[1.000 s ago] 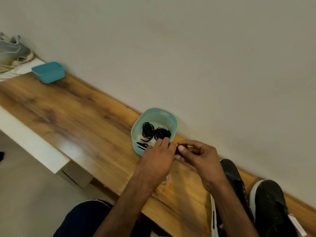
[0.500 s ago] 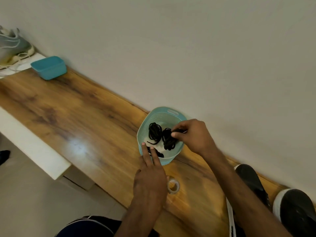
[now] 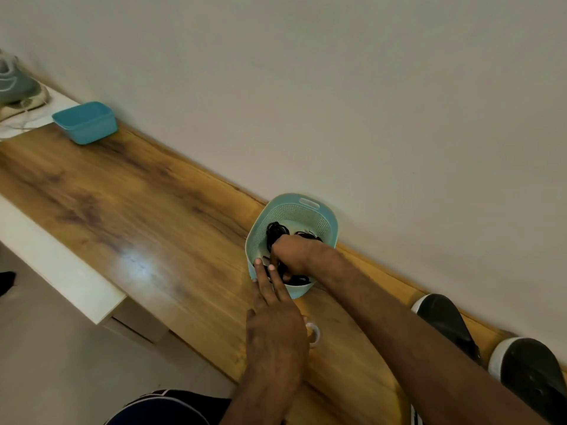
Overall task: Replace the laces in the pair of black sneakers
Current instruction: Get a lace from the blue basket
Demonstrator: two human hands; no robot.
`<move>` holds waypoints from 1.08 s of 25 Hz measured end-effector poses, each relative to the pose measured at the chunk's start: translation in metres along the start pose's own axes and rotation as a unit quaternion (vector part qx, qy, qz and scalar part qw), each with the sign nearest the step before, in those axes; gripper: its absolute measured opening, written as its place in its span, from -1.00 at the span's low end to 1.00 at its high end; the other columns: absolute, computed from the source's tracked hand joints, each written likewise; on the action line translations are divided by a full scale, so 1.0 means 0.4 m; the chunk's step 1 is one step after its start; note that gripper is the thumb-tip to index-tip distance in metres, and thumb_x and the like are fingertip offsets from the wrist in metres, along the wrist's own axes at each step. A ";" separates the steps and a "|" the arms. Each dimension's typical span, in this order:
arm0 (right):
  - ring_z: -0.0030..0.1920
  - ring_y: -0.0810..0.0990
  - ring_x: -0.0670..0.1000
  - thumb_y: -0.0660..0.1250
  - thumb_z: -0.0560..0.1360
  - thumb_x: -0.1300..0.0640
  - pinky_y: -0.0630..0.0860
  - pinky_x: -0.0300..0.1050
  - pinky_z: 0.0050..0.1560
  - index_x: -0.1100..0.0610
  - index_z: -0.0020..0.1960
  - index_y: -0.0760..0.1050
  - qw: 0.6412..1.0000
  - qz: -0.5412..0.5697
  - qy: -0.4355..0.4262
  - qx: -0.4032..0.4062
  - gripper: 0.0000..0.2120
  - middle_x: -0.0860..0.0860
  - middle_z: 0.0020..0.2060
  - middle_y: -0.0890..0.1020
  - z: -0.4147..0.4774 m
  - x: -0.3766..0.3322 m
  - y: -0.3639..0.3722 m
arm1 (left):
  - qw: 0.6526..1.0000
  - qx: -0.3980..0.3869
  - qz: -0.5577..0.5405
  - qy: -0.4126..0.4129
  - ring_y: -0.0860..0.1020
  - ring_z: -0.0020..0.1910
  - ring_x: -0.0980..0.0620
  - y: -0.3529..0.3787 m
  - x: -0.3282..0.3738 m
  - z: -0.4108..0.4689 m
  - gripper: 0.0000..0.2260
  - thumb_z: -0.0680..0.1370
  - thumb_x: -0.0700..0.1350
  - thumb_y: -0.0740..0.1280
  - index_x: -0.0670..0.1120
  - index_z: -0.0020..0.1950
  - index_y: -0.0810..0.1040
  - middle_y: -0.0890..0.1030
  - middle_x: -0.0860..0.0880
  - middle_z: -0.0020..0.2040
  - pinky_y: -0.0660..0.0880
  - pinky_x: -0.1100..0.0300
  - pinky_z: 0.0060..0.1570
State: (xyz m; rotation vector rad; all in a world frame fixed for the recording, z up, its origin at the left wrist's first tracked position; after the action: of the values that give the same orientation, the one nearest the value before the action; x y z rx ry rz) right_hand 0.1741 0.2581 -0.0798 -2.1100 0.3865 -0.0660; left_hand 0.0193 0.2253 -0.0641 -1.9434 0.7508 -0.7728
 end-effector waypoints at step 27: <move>0.15 0.57 0.18 0.47 0.45 0.16 0.55 0.05 0.07 0.06 0.32 0.47 0.976 0.019 0.124 0.175 -0.54 0.13 0.15 0.60 0.088 0.056 -0.003 | 0.995 0.091 -0.034 -0.019 0.00 0.59 -0.08 -0.124 -0.059 0.001 -0.23 0.62 -0.08 0.25 -0.18 0.59 -0.25 -0.18 -0.12 0.62 0.26 -0.11 0.45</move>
State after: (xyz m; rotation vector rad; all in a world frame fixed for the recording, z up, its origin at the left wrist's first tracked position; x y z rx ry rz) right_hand 0.2027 0.2807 -0.1003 -1.7476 0.5237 -0.3527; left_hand 0.0148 0.2644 -0.0256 -1.8213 0.5737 -0.8136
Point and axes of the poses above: each hand's wrist, its own z-axis towards the middle knuckle, its own y-axis out of the palm, x = y × z, the point moved 1 cm from there along z, towards the middle knuckle
